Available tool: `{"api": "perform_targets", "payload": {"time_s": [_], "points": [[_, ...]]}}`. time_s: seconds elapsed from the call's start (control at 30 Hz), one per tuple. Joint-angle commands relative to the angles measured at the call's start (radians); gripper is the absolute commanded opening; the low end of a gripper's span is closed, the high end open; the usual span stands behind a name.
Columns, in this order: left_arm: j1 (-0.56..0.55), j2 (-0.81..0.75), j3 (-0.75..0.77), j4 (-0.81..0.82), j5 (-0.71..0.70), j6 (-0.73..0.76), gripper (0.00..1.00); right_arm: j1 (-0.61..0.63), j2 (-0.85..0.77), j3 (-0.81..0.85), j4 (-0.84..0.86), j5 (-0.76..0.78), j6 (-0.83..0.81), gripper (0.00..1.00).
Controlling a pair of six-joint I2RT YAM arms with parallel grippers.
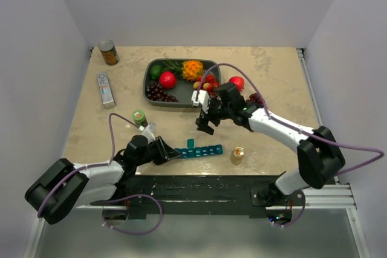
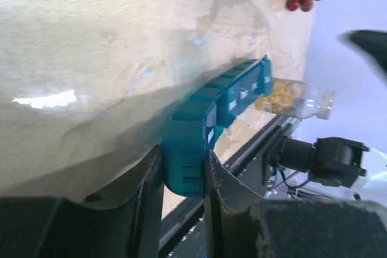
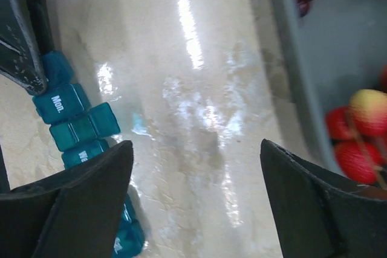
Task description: Sort the pills into containers
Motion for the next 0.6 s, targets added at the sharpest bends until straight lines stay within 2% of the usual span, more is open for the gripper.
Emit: {"api": "perform_targets", "payload": {"time_s": [0.0, 0.03, 0.1, 0.13, 0.23, 0.33, 0.43, 0.57], "points": [[0.022, 0.077, 0.02, -0.016, -0.042, 0.098, 0.09, -0.089, -0.127, 0.059, -0.098, -0.137, -0.084, 0.9], [0.025, 0.097, 0.037, -0.018, -0.041, 0.109, 0.2, -0.103, -0.153, 0.059, -0.122, -0.152, -0.095, 0.92], [0.028, 0.108, 0.056, -0.035, -0.041, 0.118, 0.34, -0.142, -0.179, 0.055, -0.139, -0.185, -0.123, 0.94], [0.028, 0.108, 0.074, -0.047, -0.042, 0.13, 0.46, -0.153, -0.19, 0.05, -0.147, -0.191, -0.126, 0.95], [0.028, 0.068, 0.108, -0.133, -0.062, 0.155, 0.64, -0.187, -0.221, 0.055, -0.179, -0.205, -0.147, 0.95], [0.028, -0.023, 0.132, -0.275, -0.104, 0.189, 0.75, -0.201, -0.245, 0.064, -0.233, -0.194, -0.175, 0.96], [0.029, -0.143, 0.138, -0.427, -0.147, 0.222, 0.8, -0.207, -0.282, 0.07, -0.291, -0.173, -0.198, 0.97], [0.028, -0.286, 0.152, -0.616, -0.173, 0.276, 0.8, -0.225, -0.325, 0.113, -0.421, -0.182, -0.254, 0.98]]}}
